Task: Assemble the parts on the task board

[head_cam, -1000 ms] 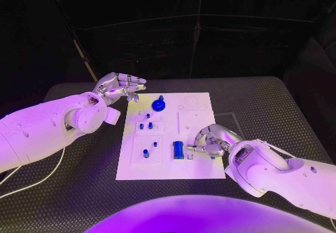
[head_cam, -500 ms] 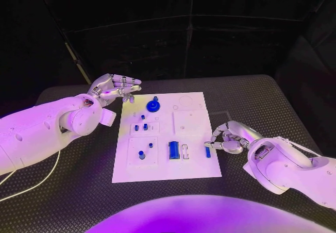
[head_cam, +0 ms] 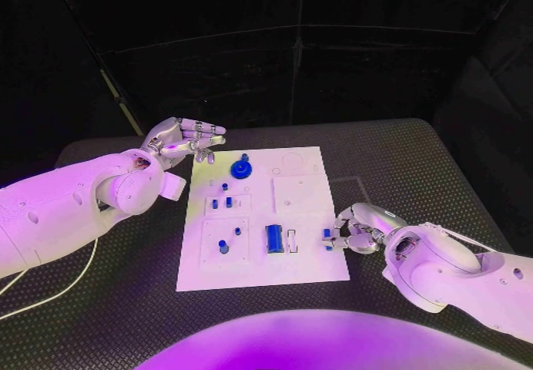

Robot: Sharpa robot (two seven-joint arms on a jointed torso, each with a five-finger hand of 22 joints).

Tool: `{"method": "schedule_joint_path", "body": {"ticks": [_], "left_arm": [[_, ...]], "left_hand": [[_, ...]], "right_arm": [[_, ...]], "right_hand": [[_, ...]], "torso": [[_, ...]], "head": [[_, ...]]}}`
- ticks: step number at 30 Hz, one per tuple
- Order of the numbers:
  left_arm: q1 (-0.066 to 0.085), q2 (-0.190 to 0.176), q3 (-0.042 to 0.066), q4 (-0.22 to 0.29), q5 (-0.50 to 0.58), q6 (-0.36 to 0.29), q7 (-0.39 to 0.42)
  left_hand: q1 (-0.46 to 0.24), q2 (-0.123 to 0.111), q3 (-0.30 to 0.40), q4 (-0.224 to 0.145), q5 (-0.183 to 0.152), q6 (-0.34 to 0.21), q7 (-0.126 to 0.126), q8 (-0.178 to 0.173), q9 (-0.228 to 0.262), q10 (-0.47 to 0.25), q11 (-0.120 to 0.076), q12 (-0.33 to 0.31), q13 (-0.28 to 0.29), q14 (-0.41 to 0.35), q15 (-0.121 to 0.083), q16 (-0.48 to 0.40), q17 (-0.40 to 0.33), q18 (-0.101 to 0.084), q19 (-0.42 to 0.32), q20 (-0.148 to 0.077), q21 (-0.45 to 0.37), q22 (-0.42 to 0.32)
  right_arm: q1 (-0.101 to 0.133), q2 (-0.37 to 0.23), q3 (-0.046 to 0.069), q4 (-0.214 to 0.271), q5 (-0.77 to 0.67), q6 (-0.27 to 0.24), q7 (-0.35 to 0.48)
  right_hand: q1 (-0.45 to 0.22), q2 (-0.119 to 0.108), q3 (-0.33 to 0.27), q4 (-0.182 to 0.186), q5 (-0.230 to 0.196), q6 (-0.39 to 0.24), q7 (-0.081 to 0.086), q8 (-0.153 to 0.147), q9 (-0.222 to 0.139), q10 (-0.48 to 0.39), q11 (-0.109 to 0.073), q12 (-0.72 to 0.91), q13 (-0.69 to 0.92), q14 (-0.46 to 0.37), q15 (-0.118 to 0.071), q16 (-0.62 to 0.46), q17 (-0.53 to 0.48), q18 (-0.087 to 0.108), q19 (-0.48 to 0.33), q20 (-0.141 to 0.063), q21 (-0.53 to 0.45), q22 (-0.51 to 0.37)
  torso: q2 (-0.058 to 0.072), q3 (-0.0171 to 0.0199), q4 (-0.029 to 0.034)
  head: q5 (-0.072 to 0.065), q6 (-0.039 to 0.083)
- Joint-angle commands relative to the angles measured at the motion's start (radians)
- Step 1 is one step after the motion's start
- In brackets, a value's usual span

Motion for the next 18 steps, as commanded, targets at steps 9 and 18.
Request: {"method": "schedule_joint_path", "body": {"ticks": [9, 18], "left_arm": [[0.000, 0.002, 0.001, 0.000, 0.005, 0.013, 0.005], [-0.001, 0.002, 0.001, 0.001, 0.005, 0.013, 0.005]], "left_hand": [[-0.009, 0.004, -0.005, -0.001, -0.004, -0.003, 0.003, 0.001, -0.001, -0.007, -0.002, 0.005, 0.000, -0.008, 0.001, -0.003, -0.001, 0.014, 0.001, 0.004, -0.006, -0.002], [-0.009, 0.004, -0.005, -0.001, -0.004, -0.003, 0.003, 0.001, -0.001, -0.007, -0.002, 0.005, 0.000, -0.008, 0.001, -0.003, -0.001, 0.014, 0.001, 0.004, -0.006, -0.002]], "right_arm": [[-0.013, 0.037, 0.001, -0.021, -0.063, 0.055, -0.047], [-0.014, 0.064, 0.001, -0.036, -0.146, 0.084, -0.083]], "right_hand": [[0.043, 0.001, -0.007, -0.012, 0.006, 0.018, 0.000, -0.006, -0.006, -0.006, -0.002, -0.008, -0.002, 0.082, 0.002, -0.005, 0.132, -0.009, -0.005, 0.002, -0.007, -0.004], [0.139, 0.013, 0.008, -0.056, 0.039, 0.024, -0.002, -0.016, -0.017, -0.008, -0.005, -0.014, -0.003, 0.082, 0.000, -0.007, 0.131, -0.009, -0.004, 0.000, -0.011, -0.008]], "torso": [[0.001, -0.0001, -0.0030], [0.001, -0.0001, -0.0027]], "head": [[0.004, 0.000], [0.007, 0.000]]}}
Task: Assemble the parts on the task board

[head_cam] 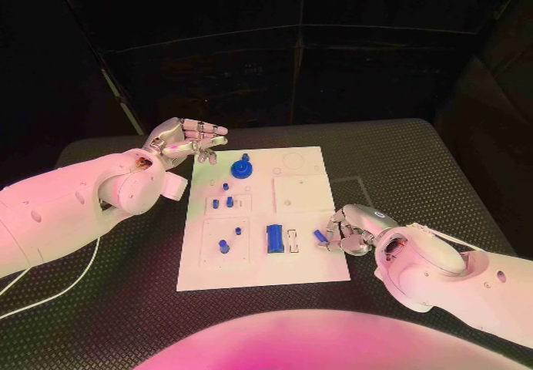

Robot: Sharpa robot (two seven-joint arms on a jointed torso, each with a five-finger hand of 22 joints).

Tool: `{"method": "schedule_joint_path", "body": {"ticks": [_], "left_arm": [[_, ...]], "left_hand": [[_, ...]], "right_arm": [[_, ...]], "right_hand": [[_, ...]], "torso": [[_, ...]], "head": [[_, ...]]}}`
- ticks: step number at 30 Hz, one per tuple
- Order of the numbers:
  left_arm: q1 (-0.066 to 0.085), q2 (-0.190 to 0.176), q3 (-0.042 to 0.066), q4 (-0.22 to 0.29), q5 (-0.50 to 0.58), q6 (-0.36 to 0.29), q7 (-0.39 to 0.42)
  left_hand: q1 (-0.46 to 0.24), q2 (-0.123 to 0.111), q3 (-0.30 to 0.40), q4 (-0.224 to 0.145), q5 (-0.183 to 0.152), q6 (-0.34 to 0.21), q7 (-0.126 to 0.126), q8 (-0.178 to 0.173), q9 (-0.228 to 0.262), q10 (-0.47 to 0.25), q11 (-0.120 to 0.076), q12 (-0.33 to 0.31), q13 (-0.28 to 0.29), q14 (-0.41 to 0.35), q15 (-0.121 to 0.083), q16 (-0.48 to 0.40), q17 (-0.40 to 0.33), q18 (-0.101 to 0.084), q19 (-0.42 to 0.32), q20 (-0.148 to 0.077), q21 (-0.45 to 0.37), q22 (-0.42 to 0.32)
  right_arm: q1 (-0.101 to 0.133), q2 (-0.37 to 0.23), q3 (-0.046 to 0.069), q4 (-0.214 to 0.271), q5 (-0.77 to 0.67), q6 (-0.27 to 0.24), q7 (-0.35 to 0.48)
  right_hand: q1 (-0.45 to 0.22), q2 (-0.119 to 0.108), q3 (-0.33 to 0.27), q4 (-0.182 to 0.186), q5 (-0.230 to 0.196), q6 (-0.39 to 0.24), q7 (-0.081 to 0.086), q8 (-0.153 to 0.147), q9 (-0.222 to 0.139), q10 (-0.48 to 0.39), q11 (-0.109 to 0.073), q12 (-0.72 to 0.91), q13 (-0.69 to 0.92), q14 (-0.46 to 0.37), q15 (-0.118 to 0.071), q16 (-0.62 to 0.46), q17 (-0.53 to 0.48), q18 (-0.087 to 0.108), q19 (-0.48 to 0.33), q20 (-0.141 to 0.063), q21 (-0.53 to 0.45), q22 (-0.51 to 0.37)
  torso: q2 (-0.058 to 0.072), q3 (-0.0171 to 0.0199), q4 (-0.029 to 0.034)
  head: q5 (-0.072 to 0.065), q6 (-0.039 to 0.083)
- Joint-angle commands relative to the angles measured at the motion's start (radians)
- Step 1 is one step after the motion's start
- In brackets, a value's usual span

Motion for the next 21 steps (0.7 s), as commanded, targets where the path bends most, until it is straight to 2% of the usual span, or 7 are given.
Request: {"method": "schedule_joint_path", "body": {"ticks": [1, 3, 6, 9, 13, 16, 21], "left_arm": [[0.001, 0.001, 0.001, 0.002, 0.005, 0.011, 0.005], [0.001, 0.000, 0.001, 0.002, 0.005, 0.012, 0.004], [0.001, -0.001, 0.001, 0.003, 0.005, 0.012, 0.004], [0.001, -0.002, 0.001, 0.004, 0.005, 0.012, 0.004], [0.001, -0.003, 0.001, 0.004, 0.005, 0.012, 0.003], [0.001, -0.004, 0.001, 0.005, 0.005, 0.013, 0.003], [0.000, -0.004, 0.001, 0.005, 0.005, 0.013, 0.002]], "left_hand": [[-0.009, 0.004, -0.005, -0.001, -0.004, -0.003, 0.003, 0.001, -0.002, -0.007, -0.002, 0.005, 0.000, -0.008, 0.001, -0.003, -0.001, 0.014, 0.001, 0.004, -0.006, -0.001], [-0.009, 0.004, -0.005, -0.001, -0.004, -0.003, 0.003, 0.001, -0.002, -0.007, -0.002, 0.005, 0.000, -0.008, 0.001, -0.003, -0.001, 0.014, 0.001, 0.004, -0.006, -0.001], [-0.009, 0.004, -0.005, -0.001, -0.004, -0.003, 0.003, 0.001, -0.002, -0.007, -0.002, 0.005, 0.000, -0.008, 0.001, -0.003, -0.001, 0.014, 0.001, 0.004, -0.006, -0.001], [-0.009, 0.004, -0.005, -0.001, -0.004, -0.003, 0.003, 0.001, -0.001, -0.008, -0.002, 0.006, 0.000, -0.008, 0.001, -0.002, -0.001, 0.014, 0.002, 0.004, -0.006, -0.001], [-0.009, 0.004, -0.005, -0.001, -0.004, -0.003, 0.003, 0.001, -0.001, -0.008, -0.002, 0.006, 0.000, -0.008, 0.001, -0.002, -0.001, 0.014, 0.002, 0.004, -0.006, -0.001], [-0.009, 0.004, -0.005, -0.001, -0.004, -0.003, 0.003, 0.001, -0.001, -0.008, -0.002, 0.006, 0.000, -0.008, 0.001, -0.002, -0.001, 0.014, 0.002, 0.004, -0.006, -0.001], [-0.009, 0.004, -0.005, -0.001, -0.004, -0.003, 0.003, 0.001, -0.001, -0.008, -0.002, 0.006, 0.000, -0.008, 0.001, -0.002, -0.001, 0.014, 0.002, 0.004, -0.006, -0.001]], "right_arm": [[-0.005, 0.009, -0.005, -0.011, -0.080, 0.062, -0.050], [-0.006, 0.014, -0.005, -0.013, -0.101, 0.076, -0.057], [-0.006, 0.020, -0.005, -0.012, -0.127, 0.094, -0.069], [-0.006, 0.023, -0.005, -0.009, -0.147, 0.107, -0.082], [-0.006, 0.024, -0.005, -0.003, -0.157, 0.113, -0.092], [-0.006, 0.022, -0.005, 0.005, -0.149, 0.109, -0.096], [-0.005, 0.011, -0.005, 0.031, -0.105, 0.073, -0.092]], "right_hand": [[0.039, 0.012, 0.008, -0.019, 0.027, 0.005, 0.000, -0.006, -0.019, -0.005, -0.002, -0.006, -0.004, 0.082, -0.001, -0.007, 0.130, -0.009, -0.004, -0.001, -0.004, -0.001], [0.081, 0.021, 0.025, -0.039, 0.039, 0.006, -0.002, -0.011, -0.023, -0.008, -0.004, -0.009, -0.005, 0.081, -0.003, -0.008, 0.130, -0.009, -0.005, -0.002, -0.005, -0.003], [0.135, 0.035, 0.065, -0.062, -0.004, 0.010, 0.001, -0.023, -0.034, -0.012, -0.003, -0.014, -0.007, 0.081, -0.003, -0.009, 0.129, -0.009, -0.005, -0.005, -0.007, -0.003], [0.150, 0.032, 0.094, -0.064, 0.000, 0.016, 0.003, -0.035, -0.045, -0.015, -0.002, -0.018, -0.008, 0.081, -0.002, -0.009, 0.129, -0.009, -0.005, -0.004, -0.007, -0.003], [0.145, 0.020, 0.128, -0.052, 0.043, 0.024, 0.004, -0.048, -0.057, -0.015, -0.001, -0.021, -0.009, 0.081, -0.001, -0.009, 0.130, -0.009, -0.004, -0.002, -0.007, -0.002], [0.125, 0.016, 0.160, -0.027, 0.105, 0.029, 0.003, -0.057, -0.066, -0.014, -0.003, -0.022, -0.008, 0.082, -0.001, -0.009, 0.131, -0.010, -0.002, -0.002, -0.006, 0.001], [0.093, 0.006, 0.212, 0.015, 0.170, 0.035, 0.000, -0.067, -0.073, -0.007, -0.005, -0.017, -0.002, 0.084, -0.003, -0.006, 0.139, -0.011, 0.003, -0.004, -0.001, 0.010]], "torso": [[0.000, -0.0004, 0.0006], [0.000, -0.0002, 0.0010], [0.000, -0.0001, 0.0013], [-0.001, -0.0002, 0.0004], [-0.001, -0.0005, 0.0006], [0.000, 0.0000, 0.0005], [-0.001, -0.0001, -0.0006]], "head": [[0.002, 0.000], [0.003, 0.000], [0.003, 0.000], [0.004, 0.000], [0.004, 0.000], [0.005, 0.000], [0.008, 0.000]]}}
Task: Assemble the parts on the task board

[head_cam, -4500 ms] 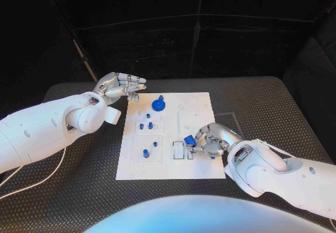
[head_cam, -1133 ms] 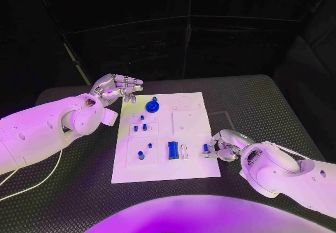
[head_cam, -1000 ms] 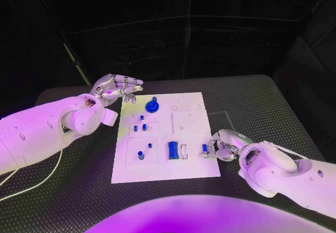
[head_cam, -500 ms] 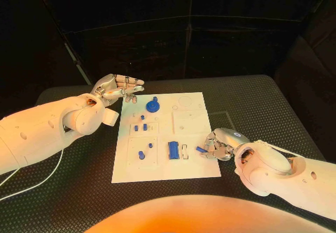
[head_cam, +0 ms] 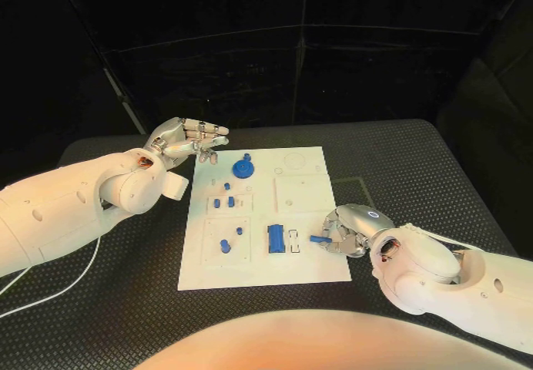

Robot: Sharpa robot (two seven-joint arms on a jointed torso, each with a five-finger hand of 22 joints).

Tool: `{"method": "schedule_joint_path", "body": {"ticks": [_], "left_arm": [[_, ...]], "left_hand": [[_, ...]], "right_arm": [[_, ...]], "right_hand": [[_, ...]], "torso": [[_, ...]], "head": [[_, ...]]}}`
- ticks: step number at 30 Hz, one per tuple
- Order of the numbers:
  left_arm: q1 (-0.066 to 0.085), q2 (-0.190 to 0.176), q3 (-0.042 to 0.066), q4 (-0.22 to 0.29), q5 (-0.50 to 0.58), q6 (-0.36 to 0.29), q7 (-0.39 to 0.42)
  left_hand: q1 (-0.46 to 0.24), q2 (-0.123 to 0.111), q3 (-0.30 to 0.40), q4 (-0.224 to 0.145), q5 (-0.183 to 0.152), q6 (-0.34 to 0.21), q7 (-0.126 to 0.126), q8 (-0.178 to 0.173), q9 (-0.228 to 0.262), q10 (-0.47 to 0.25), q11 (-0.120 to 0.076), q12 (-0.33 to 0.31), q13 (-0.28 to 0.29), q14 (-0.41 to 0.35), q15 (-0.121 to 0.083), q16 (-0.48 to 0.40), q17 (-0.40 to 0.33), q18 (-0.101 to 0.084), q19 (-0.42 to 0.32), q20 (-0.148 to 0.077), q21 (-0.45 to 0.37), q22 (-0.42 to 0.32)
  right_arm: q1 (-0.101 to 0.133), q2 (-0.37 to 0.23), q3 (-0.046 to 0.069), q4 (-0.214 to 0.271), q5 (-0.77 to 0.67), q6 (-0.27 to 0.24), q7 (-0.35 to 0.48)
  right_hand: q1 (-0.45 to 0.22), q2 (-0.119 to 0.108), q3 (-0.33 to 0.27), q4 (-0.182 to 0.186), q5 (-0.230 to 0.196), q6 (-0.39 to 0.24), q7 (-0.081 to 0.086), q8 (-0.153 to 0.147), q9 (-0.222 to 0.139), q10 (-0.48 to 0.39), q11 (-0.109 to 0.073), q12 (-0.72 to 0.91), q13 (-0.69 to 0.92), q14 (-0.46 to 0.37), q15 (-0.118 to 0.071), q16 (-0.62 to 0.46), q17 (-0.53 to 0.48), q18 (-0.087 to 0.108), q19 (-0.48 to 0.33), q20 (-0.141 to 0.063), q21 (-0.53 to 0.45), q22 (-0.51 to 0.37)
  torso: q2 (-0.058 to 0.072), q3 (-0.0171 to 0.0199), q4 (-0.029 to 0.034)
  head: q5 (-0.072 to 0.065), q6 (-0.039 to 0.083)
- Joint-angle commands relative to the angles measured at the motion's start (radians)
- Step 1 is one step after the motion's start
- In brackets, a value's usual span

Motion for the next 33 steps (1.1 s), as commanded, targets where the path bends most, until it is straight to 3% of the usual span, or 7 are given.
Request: {"method": "schedule_joint_path", "body": {"ticks": [1, 12, 25, 27, 29, 33], "left_arm": [[0.001, 0.000, 0.001, 0.002, 0.005, 0.011, 0.003], [0.001, -0.001, 0.001, 0.004, 0.005, 0.010, 0.003], [0.001, -0.003, 0.001, 0.008, 0.005, 0.009, 0.002], [0.001, -0.003, 0.001, 0.008, 0.005, 0.009, 0.002], [0.001, -0.003, 0.001, 0.009, 0.005, 0.009, 0.002], [0.001, -0.003, 0.001, 0.010, 0.005, 0.009, 0.002]], "left_hand": [[-0.009, 0.004, -0.005, -0.001, -0.004, -0.003, 0.003, 0.001, -0.001, -0.008, -0.002, 0.006, 0.000, -0.008, 0.001, -0.002, -0.001, 0.014, 0.002, 0.004, -0.006, -0.001], [-0.009, 0.004, -0.005, -0.001, -0.004, -0.003, 0.003, 0.001, -0.001, -0.008, -0.002, 0.006, 0.000, -0.008, 0.001, -0.002, -0.001, 0.014, 0.002, 0.004, -0.006, -0.001], [-0.009, 0.004, -0.005, -0.001, -0.004, -0.003, 0.003, 0.001, -0.001, -0.008, -0.002, 0.006, 0.000, -0.008, 0.001, -0.002, -0.001, 0.014, 0.002, 0.004, -0.006, -0.001], [-0.009, 0.004, -0.005, -0.001, -0.004, -0.003, 0.003, 0.001, -0.001, -0.008, -0.002, 0.006, 0.000, -0.008, 0.001, -0.002, -0.001, 0.014, 0.002, 0.004, -0.006, -0.001], [-0.009, 0.004, -0.005, -0.001, -0.004, -0.003, 0.003, 0.001, -0.001, -0.008, -0.002, 0.006, 0.000, -0.008, 0.001, -0.002, -0.001, 0.014, 0.002, 0.004, -0.006, -0.001], [-0.009, 0.004, -0.005, -0.001, -0.004, -0.003, 0.003, 0.001, -0.001, -0.008, -0.002, 0.006, 0.000, -0.008, 0.001, -0.002, -0.001, 0.014, 0.002, 0.004, -0.006, -0.001]], "right_arm": [[-0.006, -0.010, -0.006, 0.011, 0.042, 0.013, -0.039], [-0.004, -0.008, -0.005, 0.059, 0.114, -0.122, -0.003], [-0.004, 0.053, -0.004, 0.029, 0.182, -0.142, 0.009], [-0.004, 0.062, -0.004, 0.021, 0.195, -0.135, 0.008], [-0.004, 0.071, -0.004, 0.013, 0.208, -0.124, 0.007], [-0.004, 0.088, -0.004, 0.001, 0.223, -0.108, 0.004]], "right_hand": [[-0.010, 0.010, 0.025, 0.015, 0.021, 0.011, -0.003, -0.003, 0.002, 0.003, -0.002, 0.009, -0.022, 0.084, -0.003, -0.001, 0.143, -0.012, 0.007, -0.002, 0.004, 0.007], [-0.034, -0.016, 0.083, 0.039, 0.042, 0.022, -0.005, -0.010, -0.001, 0.016, -0.003, 0.026, -0.005, 0.089, -0.005, 0.011, 0.169, -0.017, 0.023, -0.004, 0.023, 0.037], [-0.090, -0.035, 0.109, 0.044, 0.023, 0.030, -0.003, -0.015, -0.002, 0.021, -0.002, 0.029, -0.001, 0.090, -0.004, 0.014, 0.175, -0.018, 0.026, -0.003, 0.027, 0.044], [-0.128, -0.036, 0.104, 0.043, 0.052, 0.033, -0.003, -0.017, -0.003, 0.023, 0.000, 0.030, 0.001, 0.090, -0.002, 0.014, 0.176, -0.018, 0.026, -0.002, 0.028, 0.045], [-0.172, -0.038, 0.090, 0.042, 0.120, 0.037, -0.003, -0.017, -0.002, 0.024, 0.000, 0.032, 0.003, 0.091, -0.002, 0.015, 0.177, -0.018, 0.026, -0.001, 0.028, 0.045], [-0.216, -0.045, 0.062, 0.045, 0.141, 0.040, -0.002, -0.018, -0.002, 0.025, 0.001, 0.031, 0.003, 0.091, -0.002, 0.015, 0.178, -0.018, 0.026, -0.001, 0.028, 0.046]], "torso": [[0.000, 0.0000, -0.0008], [0.002, -0.0007, 0.0014], [0.001, -0.0004, 0.0010], [0.000, -0.0005, 0.0004], [0.000, -0.0011, 0.0001], [0.001, -0.0004, -0.0006]], "head": [[0.001, 0.000], [0.008, 0.000], [0.018, 0.000], [0.018, 0.000], [0.019, 0.000], [0.020, 0.000]]}}
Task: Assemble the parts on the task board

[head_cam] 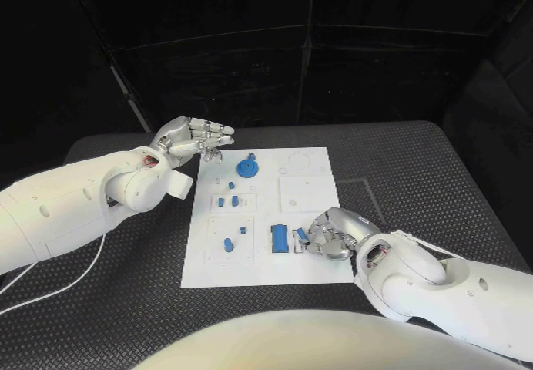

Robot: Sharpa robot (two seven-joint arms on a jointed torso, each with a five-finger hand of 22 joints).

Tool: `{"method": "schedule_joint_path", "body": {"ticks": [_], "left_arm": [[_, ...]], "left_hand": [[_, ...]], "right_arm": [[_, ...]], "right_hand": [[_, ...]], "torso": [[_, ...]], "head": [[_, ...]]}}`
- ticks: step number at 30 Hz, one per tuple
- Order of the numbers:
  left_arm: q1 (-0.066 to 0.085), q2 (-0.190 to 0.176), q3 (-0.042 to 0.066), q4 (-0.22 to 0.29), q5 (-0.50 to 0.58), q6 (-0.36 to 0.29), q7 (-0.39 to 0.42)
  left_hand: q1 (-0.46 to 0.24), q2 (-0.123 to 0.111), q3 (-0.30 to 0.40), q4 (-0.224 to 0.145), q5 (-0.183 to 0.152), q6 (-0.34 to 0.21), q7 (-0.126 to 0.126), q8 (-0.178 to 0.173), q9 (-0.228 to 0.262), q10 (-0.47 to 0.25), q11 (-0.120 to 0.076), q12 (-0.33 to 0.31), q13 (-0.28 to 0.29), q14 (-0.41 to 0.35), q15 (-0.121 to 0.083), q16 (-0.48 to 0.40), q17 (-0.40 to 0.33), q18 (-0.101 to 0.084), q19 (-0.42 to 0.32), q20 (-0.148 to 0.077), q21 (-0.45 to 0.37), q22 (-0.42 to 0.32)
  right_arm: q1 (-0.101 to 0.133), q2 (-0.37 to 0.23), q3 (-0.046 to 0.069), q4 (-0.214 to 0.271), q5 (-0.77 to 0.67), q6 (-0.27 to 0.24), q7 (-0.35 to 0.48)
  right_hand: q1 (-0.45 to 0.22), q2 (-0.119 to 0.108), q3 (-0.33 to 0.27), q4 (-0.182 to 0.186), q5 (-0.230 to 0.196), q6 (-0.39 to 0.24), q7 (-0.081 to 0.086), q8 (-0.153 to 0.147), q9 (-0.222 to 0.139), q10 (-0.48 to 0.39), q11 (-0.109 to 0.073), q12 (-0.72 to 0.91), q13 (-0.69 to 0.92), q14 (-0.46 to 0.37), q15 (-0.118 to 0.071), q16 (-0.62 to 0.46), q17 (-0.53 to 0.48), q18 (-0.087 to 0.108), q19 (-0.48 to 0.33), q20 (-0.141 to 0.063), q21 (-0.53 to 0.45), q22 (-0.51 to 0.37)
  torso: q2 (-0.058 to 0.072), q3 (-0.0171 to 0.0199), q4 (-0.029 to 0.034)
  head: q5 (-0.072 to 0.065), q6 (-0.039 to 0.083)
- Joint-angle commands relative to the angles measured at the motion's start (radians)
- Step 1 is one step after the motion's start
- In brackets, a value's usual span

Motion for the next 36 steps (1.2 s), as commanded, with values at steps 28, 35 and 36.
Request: {"method": "schedule_joint_path", "body": {"ticks": [28, 35, 36], "left_arm": [[0.002, 0.001, 0.001, 0.001, 0.005, 0.010, 0.001], [0.002, 0.002, 0.001, 0.000, 0.005, 0.010, 0.000], [0.002, 0.002, 0.001, 0.000, 0.005, 0.010, 0.000]], "left_hand": [[-0.009, 0.004, -0.005, -0.001, -0.004, -0.003, 0.003, 0.001, -0.001, -0.008, -0.002, 0.006, 0.000, -0.008, 0.001, -0.002, -0.001, 0.014, 0.002, 0.004, -0.006, -0.002], [-0.009, 0.005, -0.005, -0.002, -0.004, -0.004, 0.003, 0.002, -0.001, -0.009, -0.002, 0.008, 0.000, -0.008, 0.001, -0.002, -0.002, 0.014, 0.002, 0.004, -0.007, -0.002], [-0.009, 0.005, -0.005, -0.002, -0.004, -0.004, 0.003, 0.002, -0.001, -0.009, -0.002, 0.008, 0.000, -0.008, 0.001, -0.002, -0.002, 0.014, 0.002, 0.004, -0.007, -0.002]], "right_arm": [[0.002, 0.027, 0.001, -0.013, 0.057, 0.028, 0.011], [0.002, 0.024, 0.000, -0.005, 0.051, 0.009, 0.022], [0.002, 0.023, 0.000, -0.004, 0.049, 0.008, 0.022]], "right_hand": [[-0.168, 0.008, -0.153, 0.003, -0.231, 0.004, 0.006, -0.014, 0.000, 0.000, 0.007, 0.003, 0.014, 0.090, 0.000, 0.003, 0.173, -0.017, 0.001, 0.006, -0.002, -0.005], [-0.209, 0.019, -0.196, 0.004, -0.283, 0.004, 0.005, -0.013, 0.003, 0.001, 0.007, 0.004, 0.016, 0.090, 0.000, 0.004, 0.175, -0.017, 0.001, 0.006, -0.001, -0.004], [-0.209, 0.019, -0.196, 0.004, -0.283, 0.004, 0.005, -0.013, 0.003, 0.001, 0.007, 0.004, 0.016, 0.090, 0.000, 0.004, 0.175, -0.017, 0.001, 0.006, -0.001, -0.004]], "torso": [[-0.001, 0.0017, -0.0027], [-0.002, 0.0025, -0.0029], [-0.002, 0.0026, -0.0031]], "head": [[0.003, 0.000], [0.004, 0.000], [0.004, 0.000]]}}
